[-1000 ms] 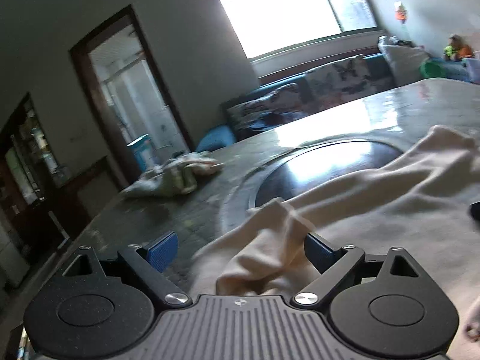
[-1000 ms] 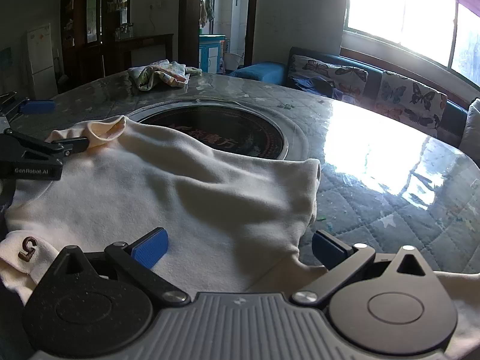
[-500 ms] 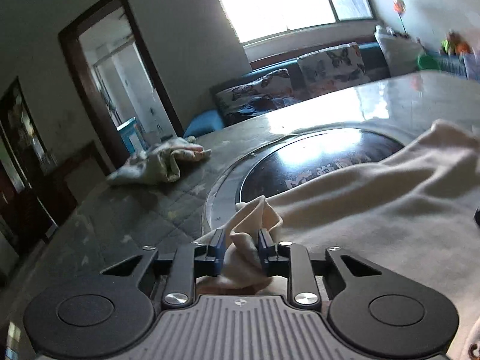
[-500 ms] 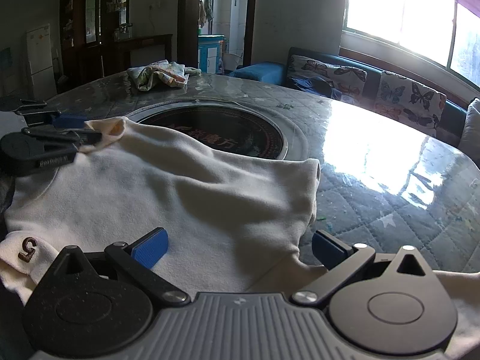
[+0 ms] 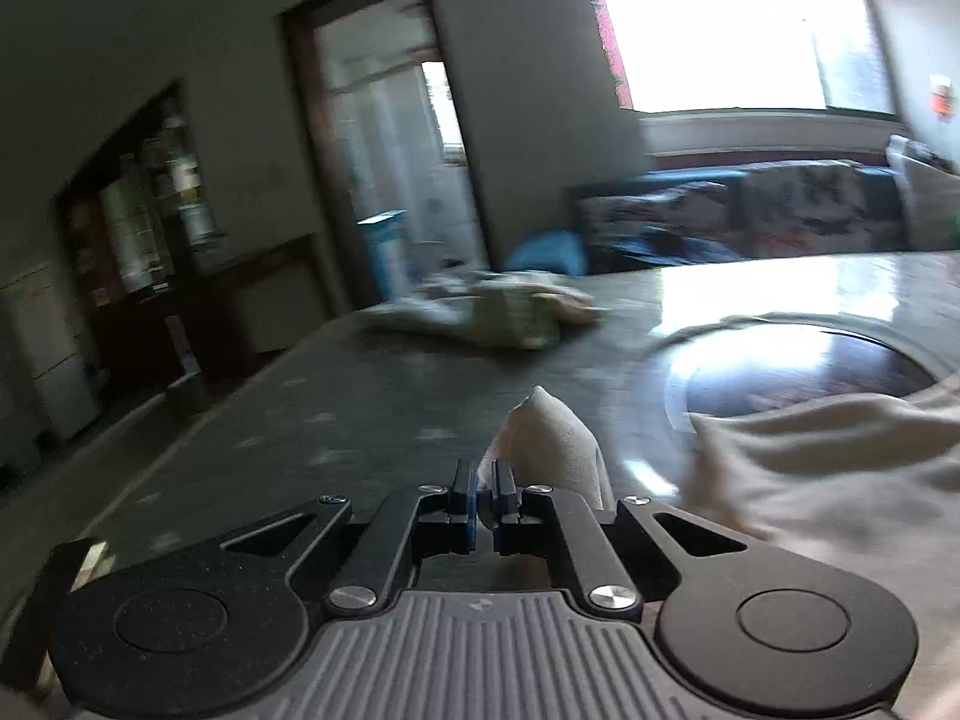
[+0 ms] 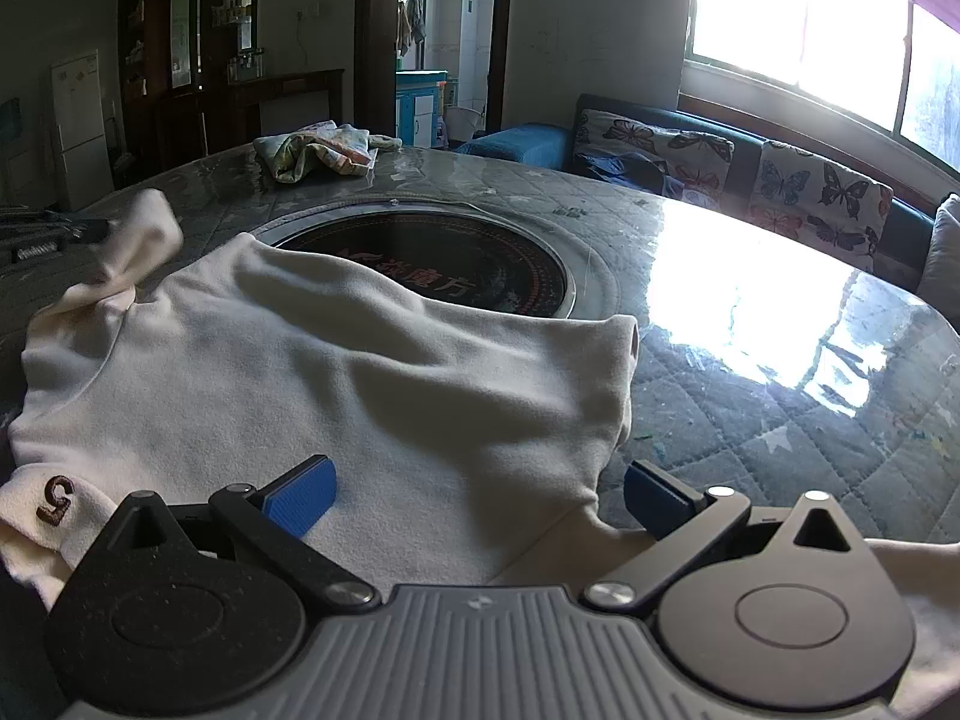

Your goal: Fold clothes

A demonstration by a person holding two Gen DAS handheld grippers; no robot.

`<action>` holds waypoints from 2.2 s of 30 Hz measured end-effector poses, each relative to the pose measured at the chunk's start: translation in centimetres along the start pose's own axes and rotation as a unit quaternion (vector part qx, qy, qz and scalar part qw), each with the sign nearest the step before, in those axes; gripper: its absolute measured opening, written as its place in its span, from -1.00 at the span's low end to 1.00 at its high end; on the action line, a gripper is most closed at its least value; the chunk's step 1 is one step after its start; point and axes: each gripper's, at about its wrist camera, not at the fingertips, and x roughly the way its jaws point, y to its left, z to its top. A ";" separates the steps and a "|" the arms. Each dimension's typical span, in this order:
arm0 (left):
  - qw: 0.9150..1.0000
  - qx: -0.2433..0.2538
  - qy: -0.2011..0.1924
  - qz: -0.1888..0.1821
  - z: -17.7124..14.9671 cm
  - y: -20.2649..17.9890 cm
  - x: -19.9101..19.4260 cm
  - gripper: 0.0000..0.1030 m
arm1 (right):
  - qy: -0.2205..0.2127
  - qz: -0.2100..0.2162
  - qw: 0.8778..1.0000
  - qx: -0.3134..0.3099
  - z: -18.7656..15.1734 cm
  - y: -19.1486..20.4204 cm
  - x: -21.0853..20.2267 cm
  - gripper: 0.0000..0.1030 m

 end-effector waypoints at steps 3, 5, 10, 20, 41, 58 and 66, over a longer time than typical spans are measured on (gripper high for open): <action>0.999 -0.020 0.006 0.047 -0.3 2.6 0.1 -0.90 | 0.001 0.001 1.000 0.002 0.0 0.1 0.0 1.00; 0.997 -0.023 0.016 0.075 -0.8 3.9 0.2 -0.90 | 0.001 0.001 1.000 0.002 0.0 0.1 0.0 1.00; 0.992 -0.019 0.048 0.111 -2.4 6.2 0.5 -0.90 | 0.001 0.002 1.000 0.003 0.0 0.0 0.0 1.00; 0.993 -0.010 0.053 0.104 -2.4 5.5 -1.1 -0.53 | -0.009 0.003 1.000 -0.024 0.6 1.0 -0.7 1.00; 0.994 0.101 0.050 -0.018 -4.7 -1.0 -3.7 0.33 | 0.010 0.099 0.982 -0.161 -1.1 5.9 -4.2 1.00; 0.990 0.107 0.028 -0.088 -0.9 -2.9 -4.1 0.47 | 0.018 0.138 0.986 -0.089 1.0 2.2 -5.4 1.00; 0.986 0.089 0.029 -0.140 3.2 -5.6 -0.2 0.34 | 0.008 0.074 0.997 0.028 5.0 -3.9 -1.9 0.82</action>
